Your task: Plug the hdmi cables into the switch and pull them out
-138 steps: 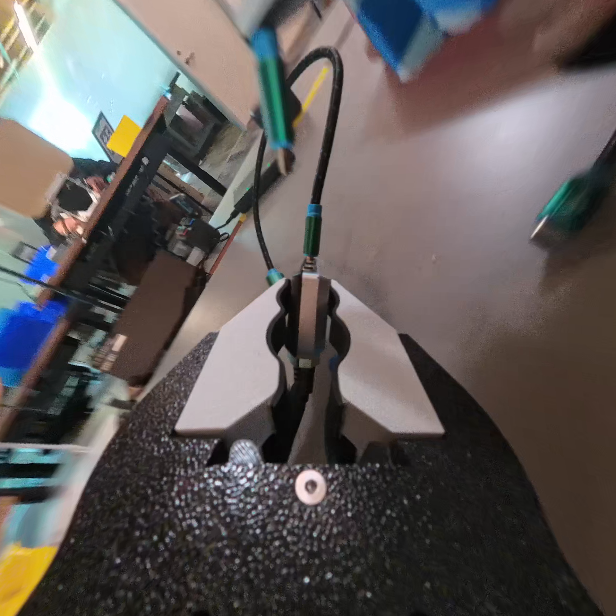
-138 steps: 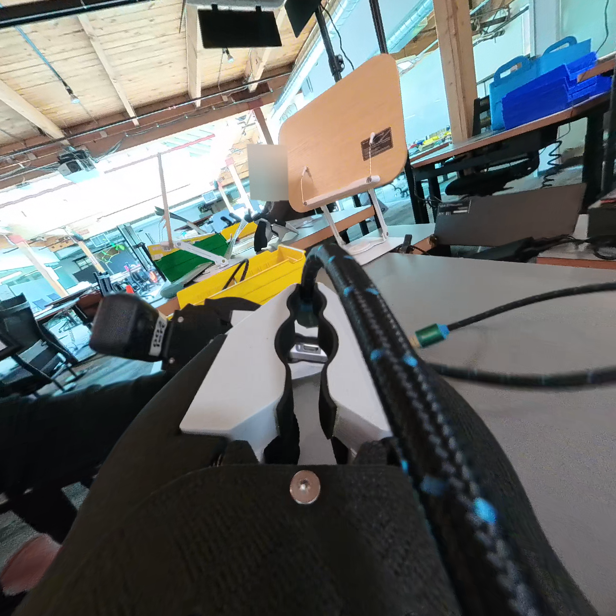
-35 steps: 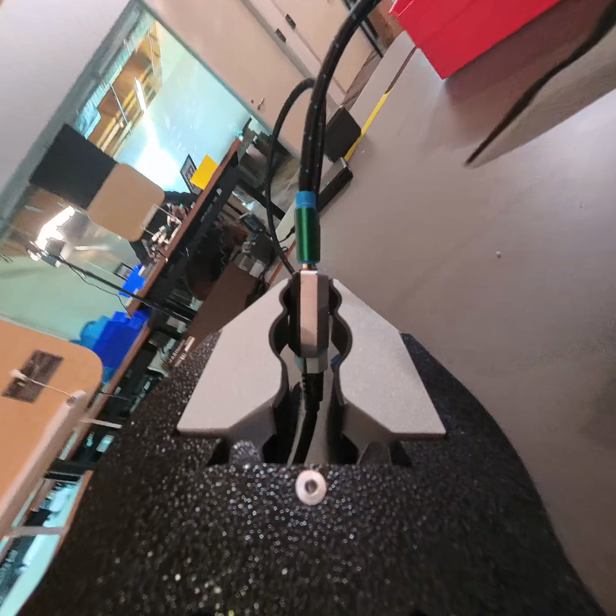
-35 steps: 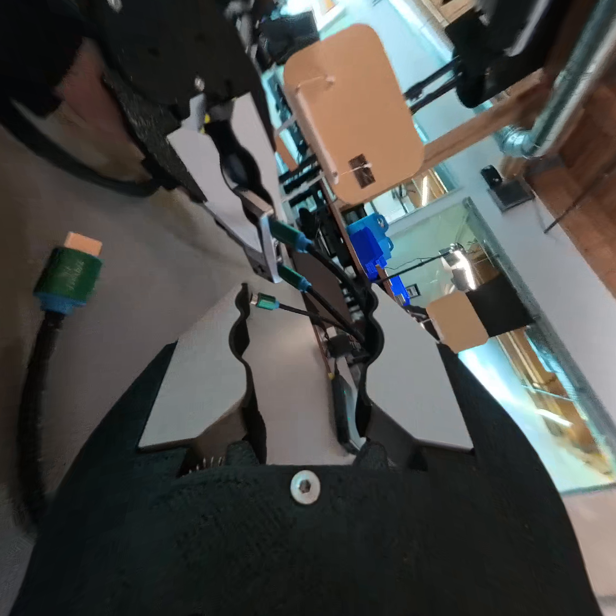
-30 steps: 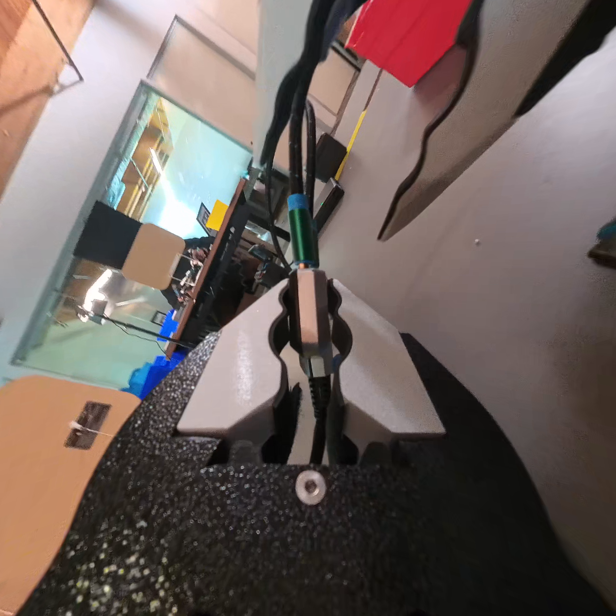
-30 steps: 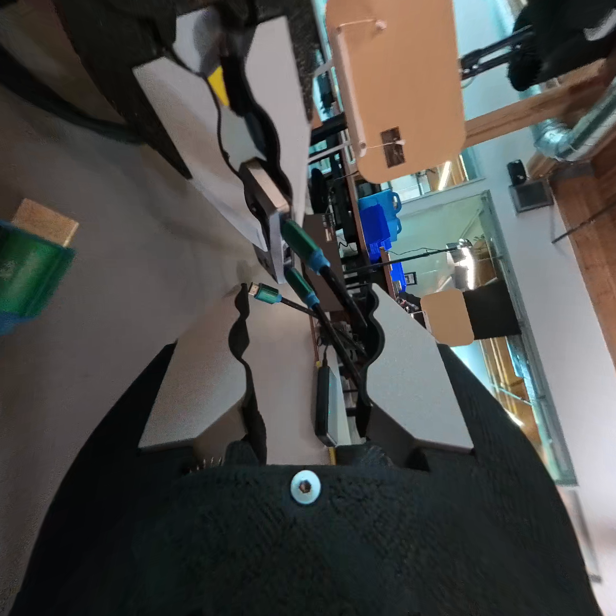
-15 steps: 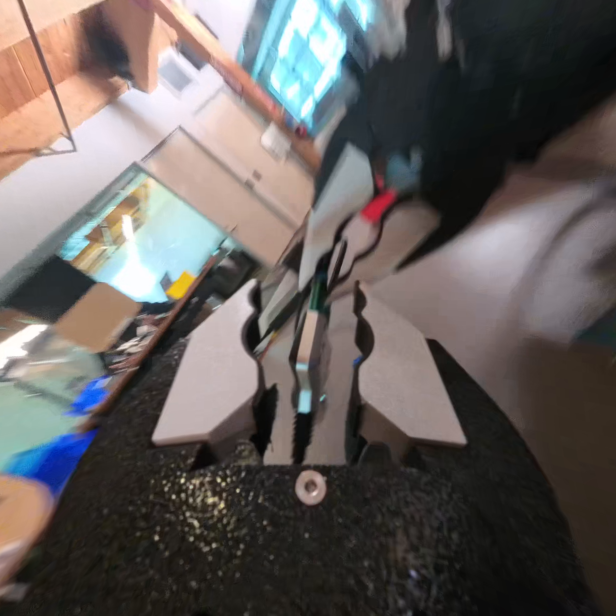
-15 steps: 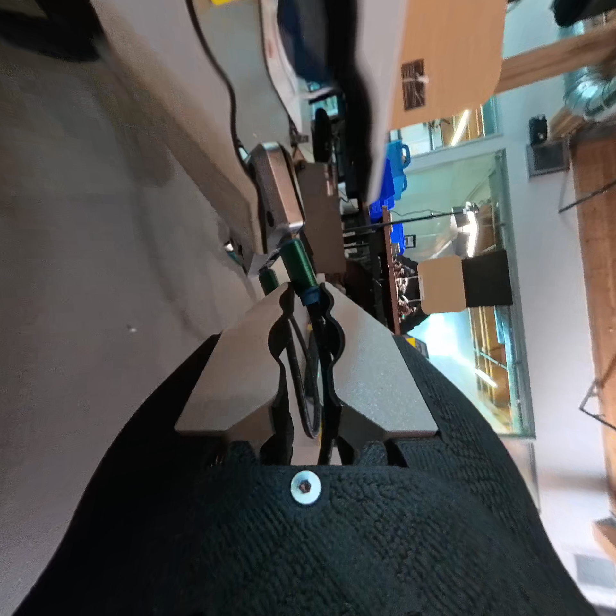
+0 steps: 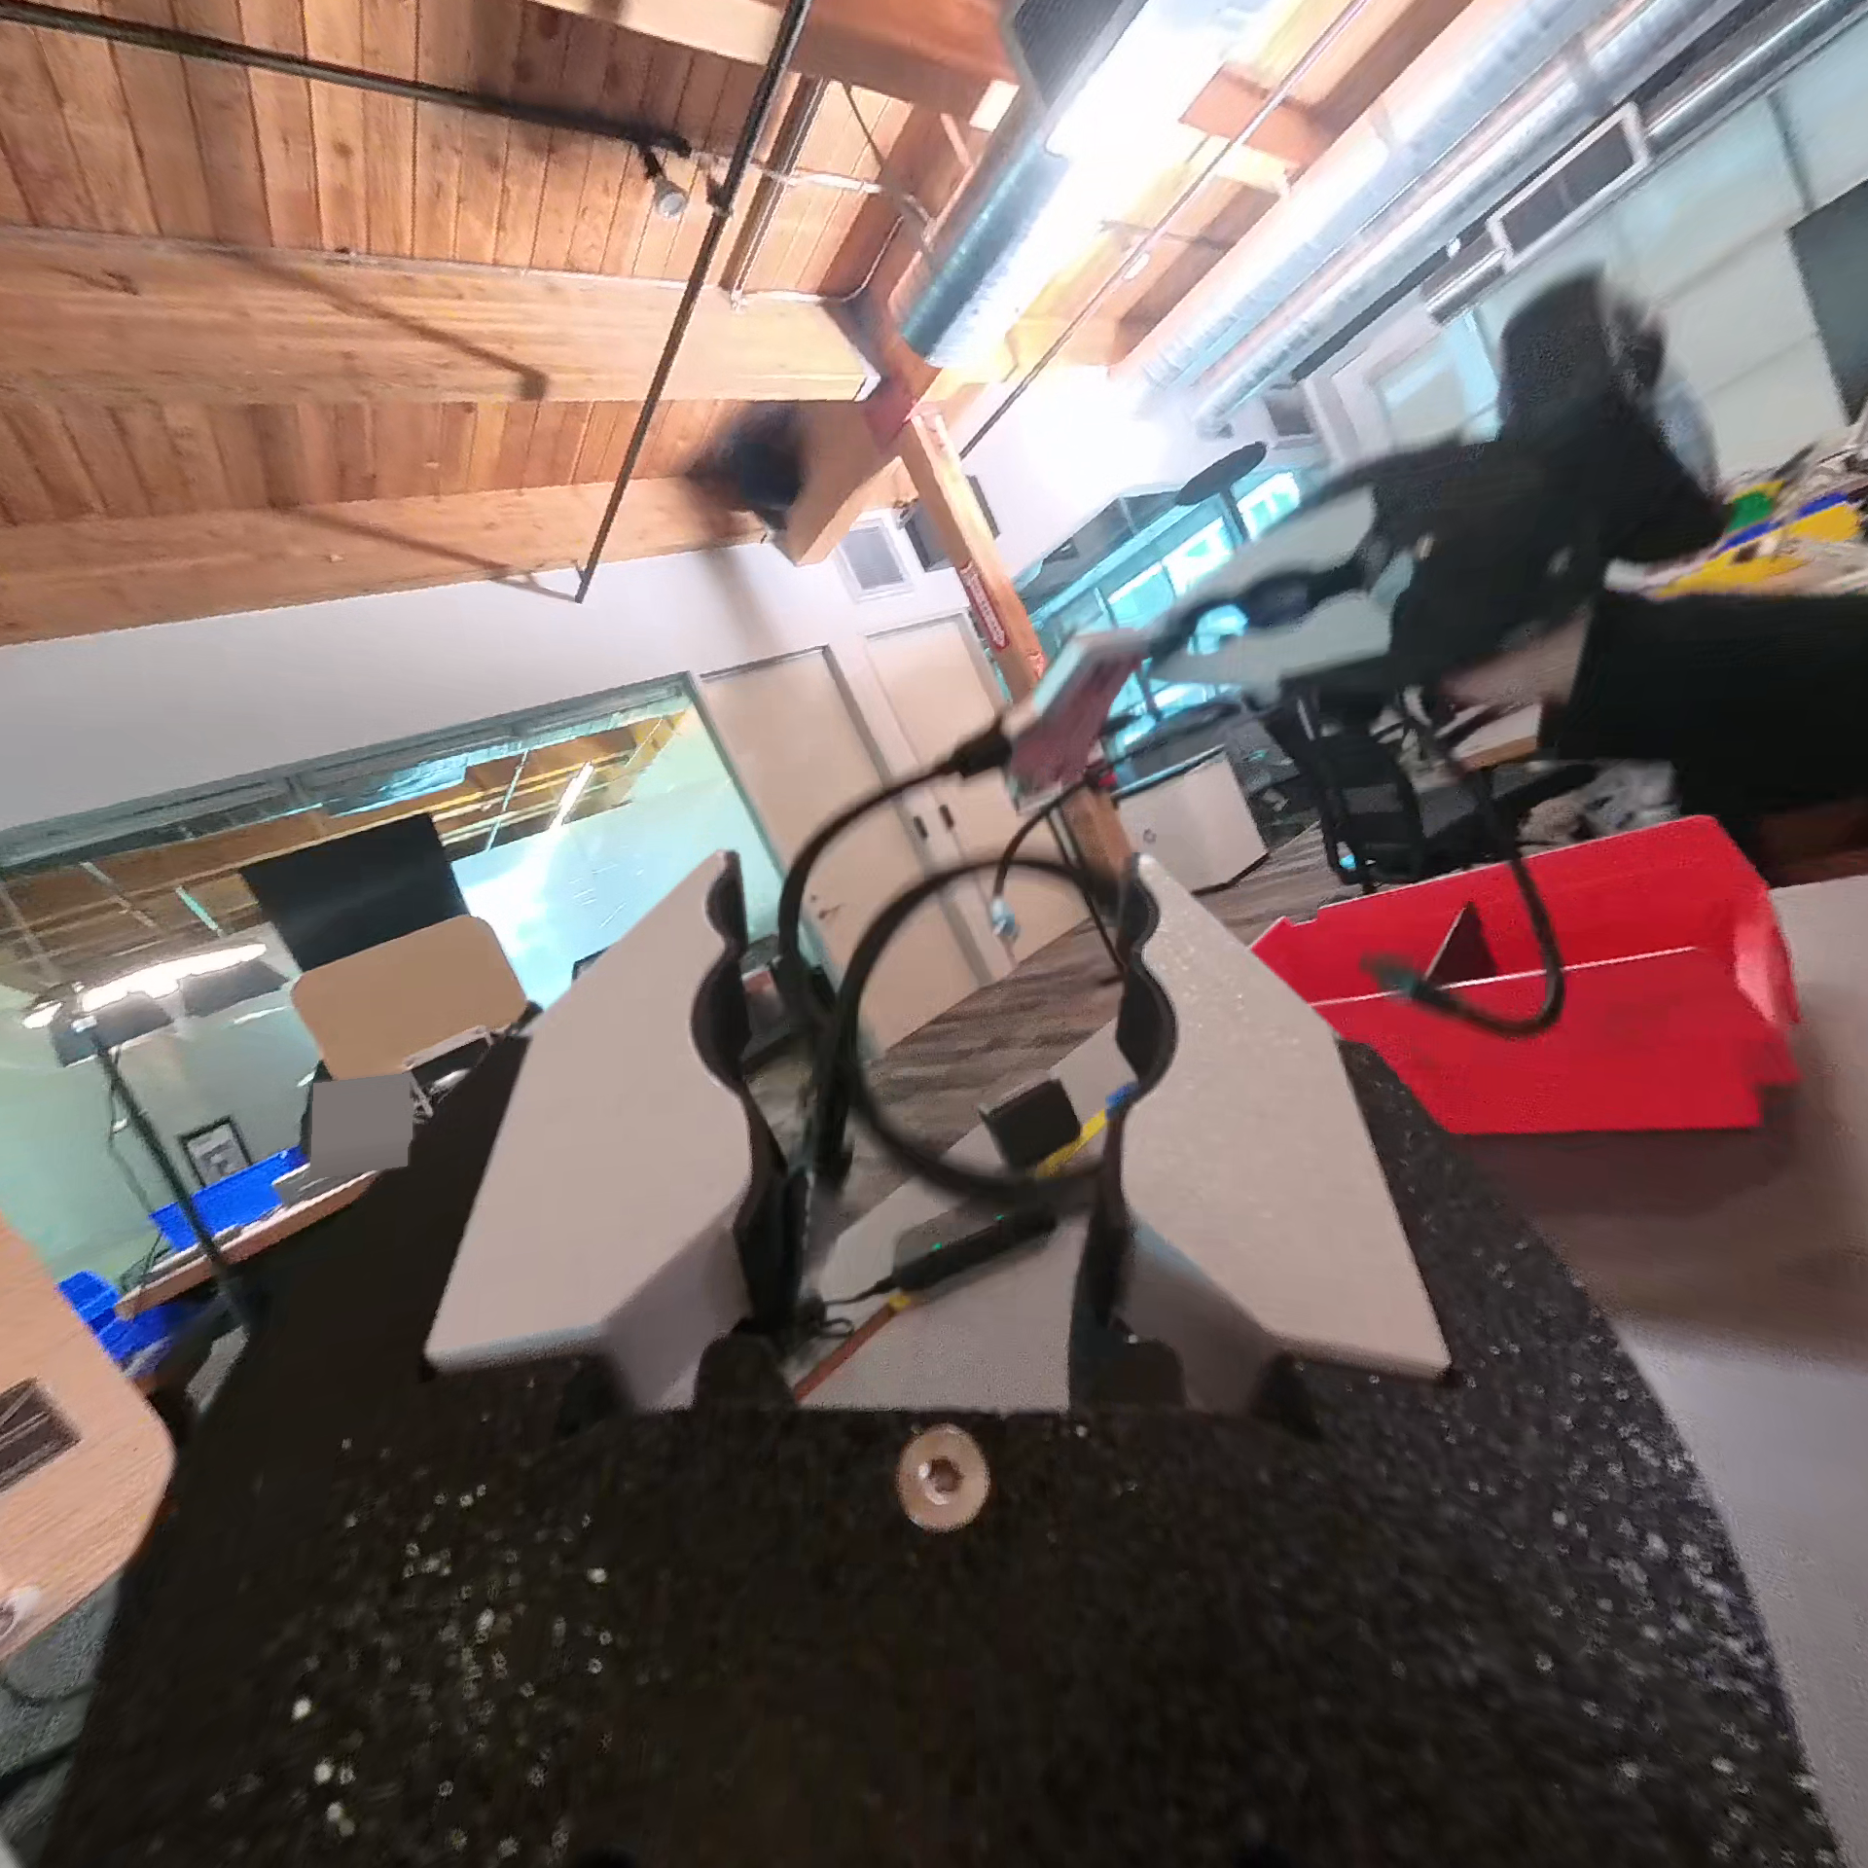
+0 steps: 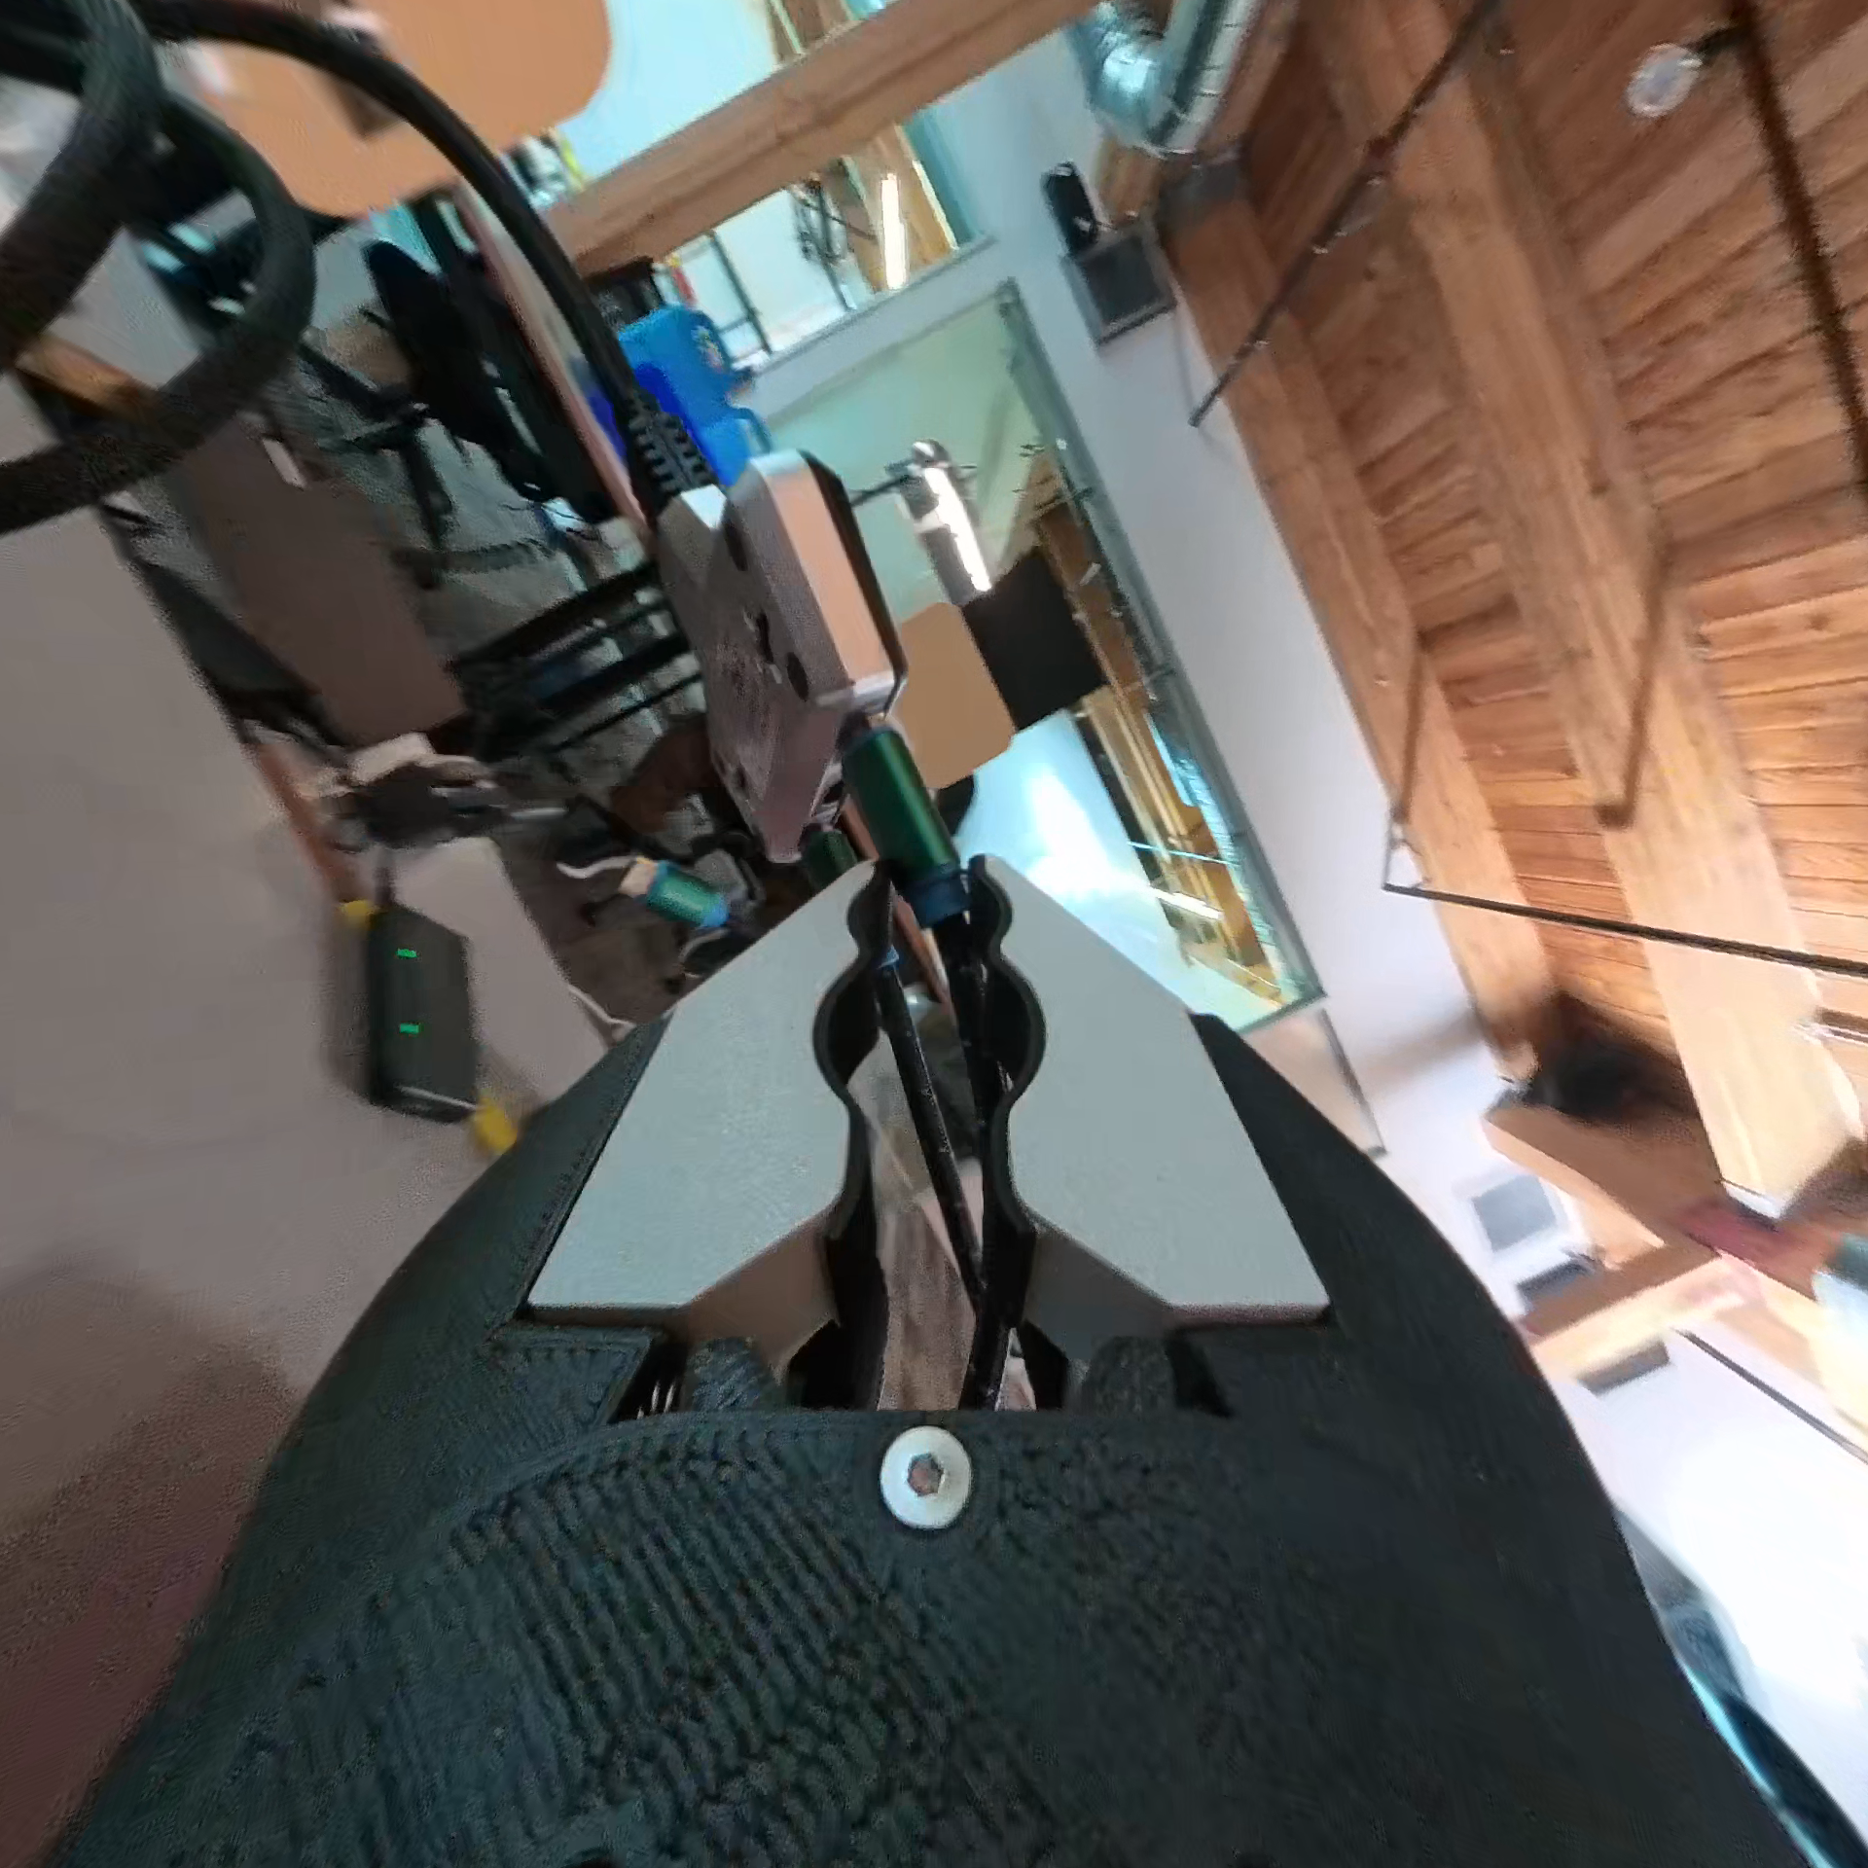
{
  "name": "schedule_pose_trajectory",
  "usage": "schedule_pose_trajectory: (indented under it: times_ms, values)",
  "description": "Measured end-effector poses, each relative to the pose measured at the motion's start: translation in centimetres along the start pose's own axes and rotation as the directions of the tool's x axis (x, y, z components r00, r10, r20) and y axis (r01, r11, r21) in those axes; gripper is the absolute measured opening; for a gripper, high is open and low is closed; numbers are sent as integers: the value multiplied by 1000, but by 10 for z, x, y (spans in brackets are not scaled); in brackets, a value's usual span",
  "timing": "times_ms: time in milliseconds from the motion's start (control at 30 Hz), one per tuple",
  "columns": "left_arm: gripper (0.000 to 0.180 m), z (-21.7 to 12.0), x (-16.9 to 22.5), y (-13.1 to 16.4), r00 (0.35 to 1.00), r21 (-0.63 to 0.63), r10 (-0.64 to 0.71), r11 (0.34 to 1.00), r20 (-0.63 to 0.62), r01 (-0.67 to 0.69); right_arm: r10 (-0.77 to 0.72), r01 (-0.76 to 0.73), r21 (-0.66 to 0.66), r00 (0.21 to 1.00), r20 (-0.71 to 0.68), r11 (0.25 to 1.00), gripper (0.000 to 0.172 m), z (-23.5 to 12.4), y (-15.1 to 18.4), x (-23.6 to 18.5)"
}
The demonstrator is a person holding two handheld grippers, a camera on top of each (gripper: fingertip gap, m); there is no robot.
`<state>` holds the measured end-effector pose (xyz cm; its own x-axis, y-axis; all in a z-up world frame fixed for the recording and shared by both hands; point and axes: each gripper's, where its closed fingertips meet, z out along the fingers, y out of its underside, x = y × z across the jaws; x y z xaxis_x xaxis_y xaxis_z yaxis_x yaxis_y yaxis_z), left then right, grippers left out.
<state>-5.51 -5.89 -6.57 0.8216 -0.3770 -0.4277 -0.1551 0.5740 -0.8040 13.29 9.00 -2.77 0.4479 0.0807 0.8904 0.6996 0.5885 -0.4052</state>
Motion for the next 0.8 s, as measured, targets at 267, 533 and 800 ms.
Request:
schedule_pose_trajectory:
  times_ms: [267, 533, 800]
  values:
    - [70, 0, -11, 24, 999, -66, -31, 997, 30, 33, -333, 311, -166, 934, -130, 936, 13, -27, 48, 152]
    - [67, 10, 7, 48, 999, -138, -40, 990, -18, 37, -859, 851, -296, 489, 150, 433, 12, -29, 130, 202]
    - [67, 15, 24, 65, 998, -196, 21, 980, -54, -31, -861, 949, -71, 308, 404, 306, 10, -12, 203, 65]
